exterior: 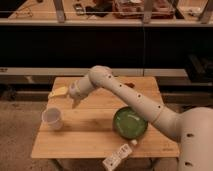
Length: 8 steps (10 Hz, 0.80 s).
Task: Place the ceramic cup in the ceramic bowl
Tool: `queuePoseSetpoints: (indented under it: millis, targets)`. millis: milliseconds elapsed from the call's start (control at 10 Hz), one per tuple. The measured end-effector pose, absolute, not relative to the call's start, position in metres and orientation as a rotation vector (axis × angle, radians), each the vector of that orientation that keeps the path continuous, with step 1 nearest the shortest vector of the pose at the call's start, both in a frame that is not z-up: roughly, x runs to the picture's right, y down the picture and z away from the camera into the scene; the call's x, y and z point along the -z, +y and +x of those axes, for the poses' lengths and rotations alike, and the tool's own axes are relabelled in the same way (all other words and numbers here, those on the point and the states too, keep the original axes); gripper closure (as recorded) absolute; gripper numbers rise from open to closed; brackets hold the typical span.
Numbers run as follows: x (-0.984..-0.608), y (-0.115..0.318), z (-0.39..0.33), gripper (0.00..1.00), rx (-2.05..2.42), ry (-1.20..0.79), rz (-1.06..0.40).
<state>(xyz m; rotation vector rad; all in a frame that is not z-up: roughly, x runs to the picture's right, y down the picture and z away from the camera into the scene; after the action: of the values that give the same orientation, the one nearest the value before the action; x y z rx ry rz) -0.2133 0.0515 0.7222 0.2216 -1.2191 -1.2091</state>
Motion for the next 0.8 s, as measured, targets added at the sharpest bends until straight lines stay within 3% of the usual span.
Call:
queuePoseSetpoints:
  millis: [800]
  targets:
    - [-0.765, 0.078, -0.223, 0.20, 1.395, -1.118, 0.245]
